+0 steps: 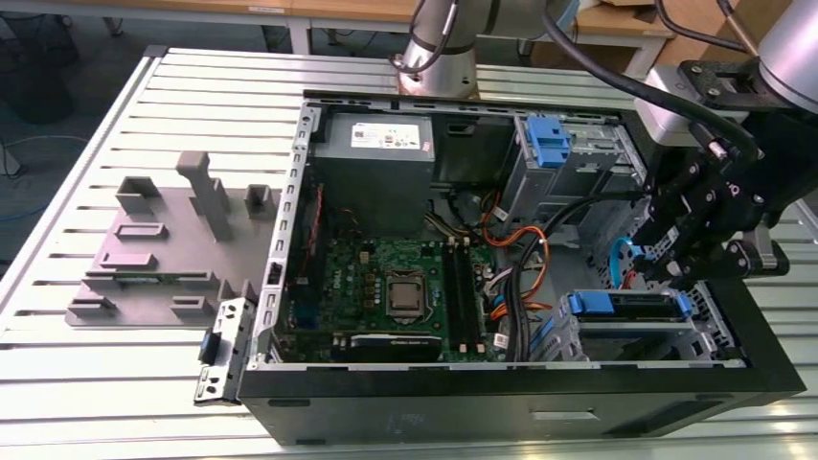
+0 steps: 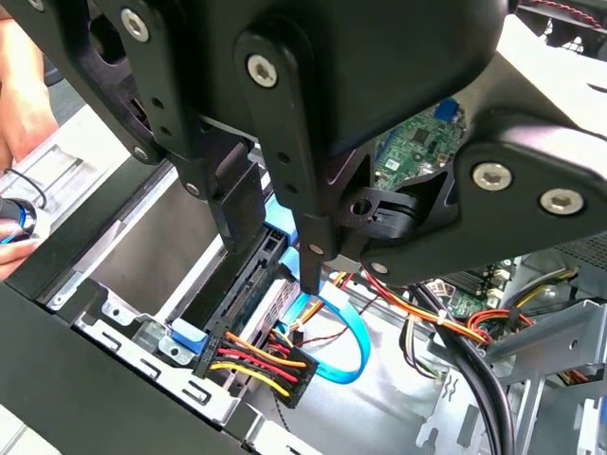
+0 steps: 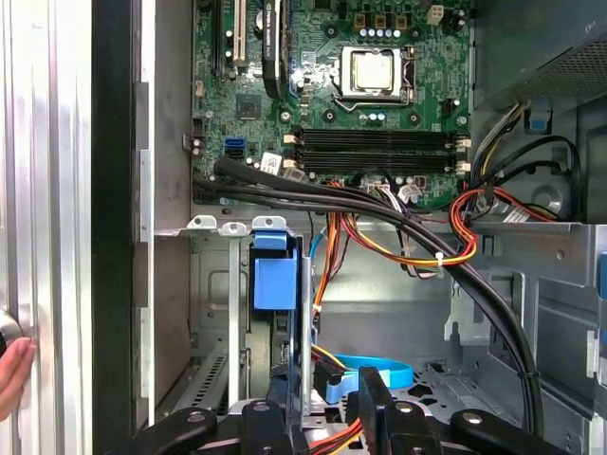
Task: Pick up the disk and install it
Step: 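Insert the first disk wire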
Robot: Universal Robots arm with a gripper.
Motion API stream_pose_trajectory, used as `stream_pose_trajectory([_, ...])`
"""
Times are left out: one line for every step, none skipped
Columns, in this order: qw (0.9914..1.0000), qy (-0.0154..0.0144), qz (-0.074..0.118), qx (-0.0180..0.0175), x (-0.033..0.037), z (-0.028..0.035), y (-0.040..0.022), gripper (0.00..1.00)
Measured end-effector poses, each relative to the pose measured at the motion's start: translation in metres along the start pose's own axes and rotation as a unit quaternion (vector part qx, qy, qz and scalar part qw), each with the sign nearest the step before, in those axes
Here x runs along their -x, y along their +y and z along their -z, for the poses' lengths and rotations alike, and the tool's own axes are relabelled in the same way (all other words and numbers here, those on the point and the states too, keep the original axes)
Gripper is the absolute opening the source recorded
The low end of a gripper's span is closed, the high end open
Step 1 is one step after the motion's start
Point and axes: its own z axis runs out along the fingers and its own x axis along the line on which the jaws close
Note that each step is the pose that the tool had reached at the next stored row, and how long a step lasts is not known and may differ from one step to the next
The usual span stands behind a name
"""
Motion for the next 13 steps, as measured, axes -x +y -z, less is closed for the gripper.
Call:
stream_pose_trajectory([1.00000,0.0000,0.000,0.0000,0.0000,0.0000,0.0000,0.42])
stream_pose_trajectory([1.00000,0.0001,0.000,0.0000,0.0000,-0.0001,0.0000,0.42])
stream_pose_trajectory([1.00000,0.0004,0.000,0.0000,0.0001,-0.0003,-0.0001,0.42])
stream_pose_trajectory([1.00000,0.0012,0.000,-0.0001,0.0001,-0.0006,-0.0005,0.42])
stream_pose_trajectory([1.00000,0.0028,0.000,-0.0001,0.0000,-0.0009,-0.0009,0.42])
stream_pose_trajectory([0.99999,0.0047,0.000,-0.0001,0.0000,-0.0014,-0.0011,0.42])
stream_pose_trajectory([0.99998,0.0065,0.000,-0.0001,0.0000,-0.0019,-0.0013,0.42])
stream_pose_trajectory([0.99996,0.0085,0.000,-0.0002,-0.0001,-0.0022,-0.0014,0.42])
stream_pose_trajectory([0.99994,0.0108,0.000,-0.0002,-0.0001,-0.0026,-0.0014,0.42])
stream_pose_trajectory([0.99992,0.0128,0.000,-0.0003,-0.0001,-0.0033,-0.0014,0.42])
stream_pose_trajectory([0.99989,0.0150,0.000,-0.0003,-0.0001,-0.0039,-0.0014,0.42])
stream_pose_trajectory([0.99985,0.0172,0.000,-0.0004,-0.0001,-0.0046,-0.0014,0.42])
stream_pose_trajectory([0.99982,0.0191,0.000,-0.0004,-0.0001,-0.0054,-0.0014,0.42])
